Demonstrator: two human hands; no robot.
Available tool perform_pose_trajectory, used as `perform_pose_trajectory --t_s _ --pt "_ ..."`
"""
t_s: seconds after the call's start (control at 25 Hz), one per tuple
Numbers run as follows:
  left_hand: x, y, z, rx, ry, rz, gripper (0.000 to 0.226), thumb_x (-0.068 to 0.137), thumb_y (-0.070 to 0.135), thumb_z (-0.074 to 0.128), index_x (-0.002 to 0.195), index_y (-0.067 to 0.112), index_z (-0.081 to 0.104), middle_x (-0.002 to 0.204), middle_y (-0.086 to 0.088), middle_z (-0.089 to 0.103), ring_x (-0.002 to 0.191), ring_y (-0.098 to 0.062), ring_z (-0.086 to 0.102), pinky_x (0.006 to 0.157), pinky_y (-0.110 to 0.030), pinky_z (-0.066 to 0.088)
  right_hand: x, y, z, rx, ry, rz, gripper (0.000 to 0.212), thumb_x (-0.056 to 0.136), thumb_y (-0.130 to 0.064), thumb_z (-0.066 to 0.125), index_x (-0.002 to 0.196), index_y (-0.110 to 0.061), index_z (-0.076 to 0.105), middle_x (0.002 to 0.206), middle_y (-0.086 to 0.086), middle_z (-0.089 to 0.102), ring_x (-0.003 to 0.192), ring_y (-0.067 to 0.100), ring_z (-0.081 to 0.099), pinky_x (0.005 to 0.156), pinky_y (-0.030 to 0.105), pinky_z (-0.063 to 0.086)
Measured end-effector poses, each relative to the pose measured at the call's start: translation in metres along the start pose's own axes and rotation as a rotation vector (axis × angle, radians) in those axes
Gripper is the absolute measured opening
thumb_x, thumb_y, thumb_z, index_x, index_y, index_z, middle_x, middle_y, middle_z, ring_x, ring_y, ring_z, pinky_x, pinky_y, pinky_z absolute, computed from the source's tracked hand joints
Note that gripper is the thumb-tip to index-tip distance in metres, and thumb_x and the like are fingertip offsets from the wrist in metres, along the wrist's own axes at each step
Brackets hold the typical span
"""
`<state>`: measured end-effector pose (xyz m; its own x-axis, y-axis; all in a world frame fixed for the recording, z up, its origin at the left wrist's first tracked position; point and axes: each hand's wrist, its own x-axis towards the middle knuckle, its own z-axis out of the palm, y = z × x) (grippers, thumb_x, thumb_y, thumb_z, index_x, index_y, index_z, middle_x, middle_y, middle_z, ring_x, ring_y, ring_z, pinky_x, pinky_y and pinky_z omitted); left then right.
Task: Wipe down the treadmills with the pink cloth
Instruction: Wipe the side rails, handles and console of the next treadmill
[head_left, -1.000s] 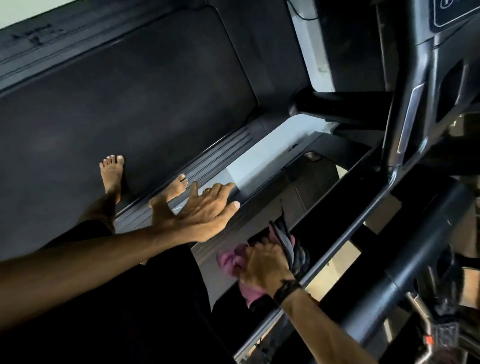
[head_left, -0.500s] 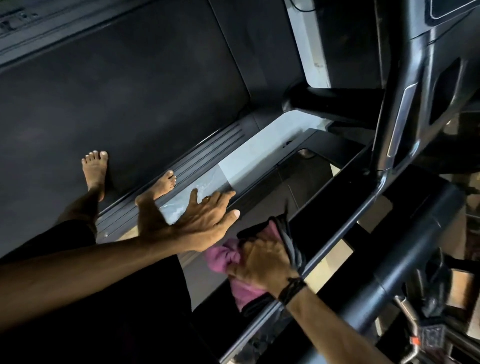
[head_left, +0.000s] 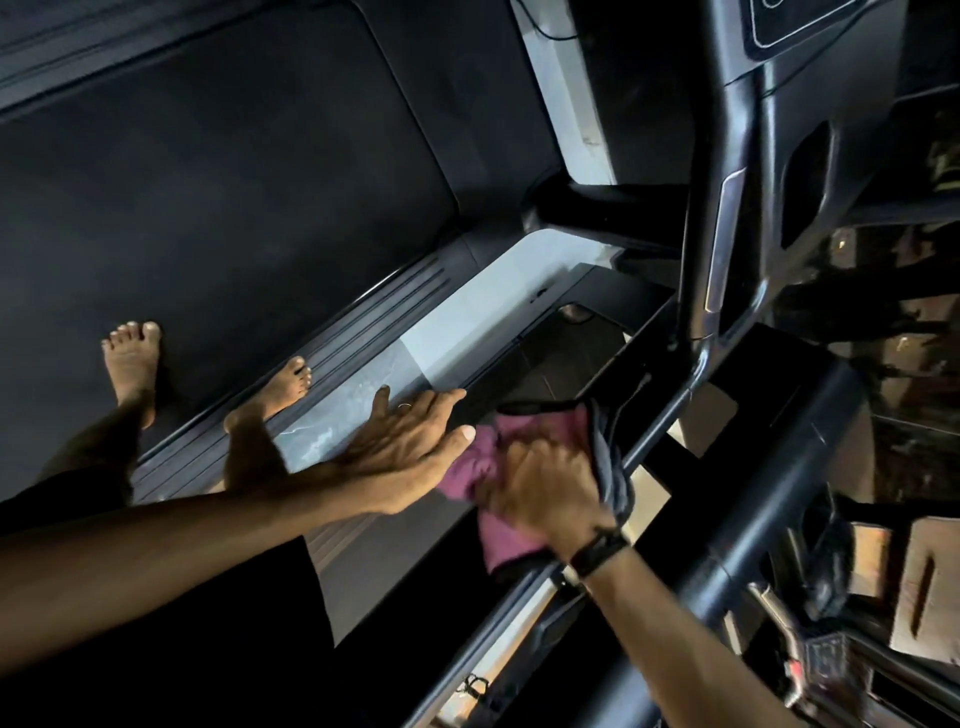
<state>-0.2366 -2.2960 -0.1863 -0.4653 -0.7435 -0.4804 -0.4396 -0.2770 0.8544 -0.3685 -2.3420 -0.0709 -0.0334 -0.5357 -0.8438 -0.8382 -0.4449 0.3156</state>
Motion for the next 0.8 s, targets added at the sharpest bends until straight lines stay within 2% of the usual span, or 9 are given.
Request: perform_pose_trajectory --t_s 0.12,0.2,0.32,0.4,0.48,0.6,0.68,0.76,0.8 --pt "0.002 0.000 -0.001 -0.036 0.039 0.006 0.090 0.081 0.067 -0.005 0.154 0.023 0.020 0.149 0.002 0.042 0.136 -0.015 0.044 0.120 -0.052 0.003 0.065 0.058 -0.012 -0.093 0.128 0.321 0.051 0.103 -0.038 0.037 0.132 -0.001 0.055 0.143 0.027 0.049 0.141 0.045 0.035 0.106 0.047 0.041" --pt "0.001 -0.005 -0.004 -0.053 0.062 -0.014 0.089 0.081 0.068 -0.004 0.154 0.024 0.022 0.149 0.002 0.044 0.135 -0.015 0.045 0.120 -0.052 0.004 0.076 0.059 -0.005 -0.224 0.051 0.443 0.054 0.092 -0.027 0.032 0.116 0.003 0.070 0.125 0.033 0.061 0.121 0.049 0.056 0.091 0.048 0.054" --pt "0.005 -0.007 -0.009 -0.050 0.067 -0.045 0.091 0.078 0.067 -0.005 0.153 0.024 0.023 0.149 0.002 0.043 0.136 -0.015 0.044 0.120 -0.051 0.004 0.041 0.013 0.031 -0.078 -0.125 0.266 0.054 0.082 -0.023 0.033 0.097 0.008 0.075 0.103 0.036 0.068 0.103 0.055 0.064 0.075 0.051 0.057" --pt "0.009 -0.004 -0.010 -0.061 0.059 -0.034 0.091 0.079 0.067 -0.005 0.154 0.023 0.022 0.150 0.000 0.043 0.136 -0.016 0.045 0.119 -0.051 0.003 0.020 -0.006 0.024 -0.217 -0.161 0.178 0.054 0.093 -0.034 0.046 0.115 0.010 0.068 0.122 0.041 0.059 0.120 0.061 0.051 0.090 0.059 0.051" --pt "0.013 -0.001 -0.010 -0.071 0.073 -0.003 0.090 0.081 0.067 -0.005 0.154 0.022 0.022 0.149 0.000 0.044 0.136 -0.016 0.044 0.120 -0.053 0.004 0.051 0.020 0.006 -0.322 -0.046 0.204 0.052 0.102 -0.033 0.038 0.130 0.007 0.057 0.144 0.040 0.040 0.138 0.060 0.030 0.102 0.056 0.045" --pt "0.013 -0.001 -0.011 -0.080 0.100 0.009 0.088 0.083 0.067 -0.004 0.153 0.022 0.023 0.147 0.001 0.045 0.134 -0.015 0.046 0.120 -0.053 0.004 0.102 0.069 -0.015 -0.271 0.150 0.398 0.046 0.102 -0.025 0.035 0.124 0.008 0.059 0.131 0.038 0.053 0.126 0.052 0.050 0.098 0.048 0.049" --pt "0.014 -0.005 -0.013 -0.071 0.120 -0.016 0.088 0.082 0.066 -0.004 0.153 0.023 0.024 0.144 0.001 0.047 0.131 -0.016 0.048 0.120 -0.052 0.005 0.109 0.065 -0.012 -0.281 0.078 0.366 0.043 0.097 -0.033 0.043 0.113 -0.003 0.070 0.114 0.022 0.067 0.105 0.033 0.065 0.085 0.032 0.051" --pt "0.016 -0.008 -0.014 -0.058 0.111 -0.046 0.089 0.080 0.066 -0.005 0.153 0.024 0.023 0.144 0.001 0.048 0.131 -0.016 0.048 0.119 -0.051 0.004 0.079 0.035 0.010 -0.335 -0.038 0.233 0.040 0.075 -0.050 0.064 0.081 -0.012 0.078 0.082 0.007 0.072 0.073 0.019 0.068 0.063 0.022 0.049" --pt "0.017 -0.008 -0.013 -0.056 0.097 -0.047 0.089 0.080 0.066 -0.006 0.153 0.024 0.022 0.145 0.001 0.047 0.131 -0.017 0.048 0.120 -0.051 0.003 0.059 0.016 0.017 -0.336 -0.180 0.206 0.042 0.073 -0.053 0.067 0.085 -0.014 0.078 0.083 0.005 0.071 0.074 0.018 0.068 0.063 0.022 0.048"
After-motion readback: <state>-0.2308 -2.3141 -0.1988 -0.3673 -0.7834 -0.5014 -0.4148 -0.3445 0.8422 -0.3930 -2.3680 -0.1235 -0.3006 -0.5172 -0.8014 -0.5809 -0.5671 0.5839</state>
